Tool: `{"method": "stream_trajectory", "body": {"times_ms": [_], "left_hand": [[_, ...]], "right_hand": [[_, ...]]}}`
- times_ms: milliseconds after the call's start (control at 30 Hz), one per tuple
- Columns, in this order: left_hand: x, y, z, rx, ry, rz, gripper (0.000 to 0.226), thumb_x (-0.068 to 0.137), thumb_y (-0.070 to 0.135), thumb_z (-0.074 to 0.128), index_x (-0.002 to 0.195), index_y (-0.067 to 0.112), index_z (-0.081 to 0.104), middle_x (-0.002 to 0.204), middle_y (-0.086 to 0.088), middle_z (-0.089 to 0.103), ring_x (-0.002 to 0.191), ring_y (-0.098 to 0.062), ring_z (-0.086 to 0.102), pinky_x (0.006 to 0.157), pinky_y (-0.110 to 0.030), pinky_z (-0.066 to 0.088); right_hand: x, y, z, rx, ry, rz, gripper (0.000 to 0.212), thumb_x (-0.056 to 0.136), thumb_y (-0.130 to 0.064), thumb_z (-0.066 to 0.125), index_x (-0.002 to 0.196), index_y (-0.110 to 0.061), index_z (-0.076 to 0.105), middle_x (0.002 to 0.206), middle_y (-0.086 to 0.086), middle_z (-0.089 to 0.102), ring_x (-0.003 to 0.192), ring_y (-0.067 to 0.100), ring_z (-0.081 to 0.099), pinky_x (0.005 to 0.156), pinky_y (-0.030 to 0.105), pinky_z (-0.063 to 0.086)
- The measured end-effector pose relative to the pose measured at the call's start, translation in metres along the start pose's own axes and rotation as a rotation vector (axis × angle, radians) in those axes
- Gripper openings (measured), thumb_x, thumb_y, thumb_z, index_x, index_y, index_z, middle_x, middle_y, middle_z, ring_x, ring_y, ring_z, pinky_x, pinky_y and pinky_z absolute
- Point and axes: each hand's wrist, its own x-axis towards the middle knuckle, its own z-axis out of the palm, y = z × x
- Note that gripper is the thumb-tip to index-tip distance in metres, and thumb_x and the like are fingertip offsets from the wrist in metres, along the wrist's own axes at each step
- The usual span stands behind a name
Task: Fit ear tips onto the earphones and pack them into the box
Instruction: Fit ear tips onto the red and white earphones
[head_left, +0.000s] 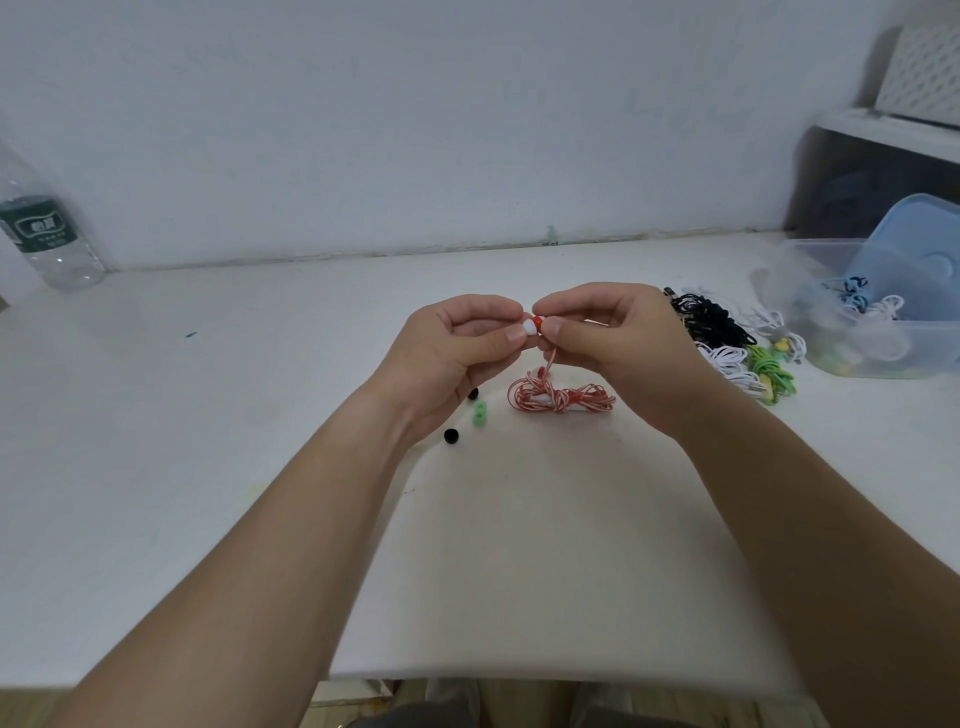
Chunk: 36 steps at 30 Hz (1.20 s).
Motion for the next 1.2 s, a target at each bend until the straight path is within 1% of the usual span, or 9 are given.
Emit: {"method": "stream_trajectory", "body": {"times_ms": [100,300,400,567,700,833,933,1067,1200], "left_hand": [[0.0001,-0.0007,0.0006,0.011,0.002,0.002,0.017,0.084,-0.008,0.068,0.095,0.006,0.067,0.089,-0.01,0.077,0.088,-0.021,0.076,0.072,-0.019,0.056],[-0.0001,-0.002,0.0022,0.026,0.036,0.017,0.016,0.083,-0.008,0.07,0.092,0.004,0.067,0.087,-0.011,0.077,0.085,-0.021,0.076,0.07,-0.019,0.056],[0.0006,-0.0016,0.0014,0.009,0.029,0.017,0.016,0.085,-0.009,0.068,0.093,0.004,0.067,0.09,-0.011,0.077,0.087,-0.022,0.076,0.07,-0.019,0.056],[-0.0002,-0.0001,0.0005,-0.005,-0.004,-0.002,0.016,0.087,-0.009,0.065,0.095,0.005,0.066,0.088,-0.008,0.077,0.086,-0.019,0.076,0.069,-0.017,0.056],[-0.0006,-0.0002,0.0013,0.001,-0.005,0.001,0.016,0.085,-0.007,0.068,0.095,0.005,0.066,0.087,-0.009,0.076,0.085,-0.019,0.076,0.069,-0.018,0.055],[0.0,-0.0024,0.0017,0.018,0.026,0.012,0.016,0.083,-0.008,0.07,0.094,0.004,0.067,0.086,-0.01,0.077,0.084,-0.02,0.076,0.07,-0.019,0.056],[0.0007,-0.002,0.0012,-0.004,0.015,0.005,0.016,0.083,-0.007,0.069,0.094,0.005,0.067,0.089,-0.01,0.077,0.087,-0.021,0.076,0.07,-0.019,0.056],[0.0003,0.0,0.001,-0.023,0.0,-0.017,0.015,0.083,-0.006,0.069,0.093,0.006,0.068,0.087,-0.009,0.077,0.086,-0.019,0.076,0.068,-0.018,0.055],[-0.0003,-0.0006,0.0012,-0.02,-0.007,-0.03,0.016,0.084,-0.007,0.068,0.094,0.005,0.067,0.087,-0.01,0.076,0.087,-0.02,0.076,0.068,-0.018,0.055]], "right_hand": [[-0.0001,-0.0004,-0.0007,-0.03,0.008,-0.01,0.011,0.086,-0.002,0.074,0.094,-0.009,0.075,0.086,0.017,0.073,0.079,0.021,0.072,0.084,0.039,0.061],[0.0012,0.0013,0.0018,-0.145,0.056,-0.071,0.015,0.085,0.0,0.075,0.089,-0.015,0.075,0.077,0.006,0.076,0.077,0.021,0.073,0.084,0.04,0.061],[0.0005,0.0003,0.0021,-0.078,0.042,-0.052,0.014,0.085,0.001,0.074,0.09,-0.012,0.075,0.077,0.006,0.075,0.076,0.018,0.072,0.08,0.035,0.061],[0.0002,-0.0021,-0.0019,0.075,-0.023,0.078,0.013,0.087,0.001,0.071,0.094,-0.01,0.074,0.084,0.012,0.074,0.078,0.021,0.071,0.074,0.029,0.057],[0.0006,-0.0002,-0.0032,0.031,-0.016,0.044,0.014,0.086,0.001,0.072,0.093,-0.011,0.075,0.083,0.014,0.072,0.078,0.021,0.071,0.077,0.032,0.059],[0.0012,0.0027,0.0002,-0.088,0.03,-0.05,0.016,0.086,0.003,0.073,0.091,-0.012,0.075,0.077,0.006,0.075,0.076,0.018,0.071,0.082,0.036,0.062],[0.0019,0.0031,0.0004,-0.038,0.024,-0.019,0.014,0.086,0.002,0.073,0.092,-0.01,0.075,0.078,0.007,0.074,0.076,0.018,0.071,0.08,0.035,0.061],[0.0015,0.0005,-0.0026,0.091,-0.034,0.066,0.013,0.085,0.001,0.072,0.093,-0.009,0.075,0.088,0.019,0.07,0.077,0.022,0.069,0.074,0.029,0.057],[0.0011,0.0003,-0.0041,0.091,-0.056,0.074,0.014,0.086,0.003,0.07,0.093,-0.009,0.074,0.085,0.017,0.07,0.077,0.021,0.069,0.074,0.029,0.057]]}}
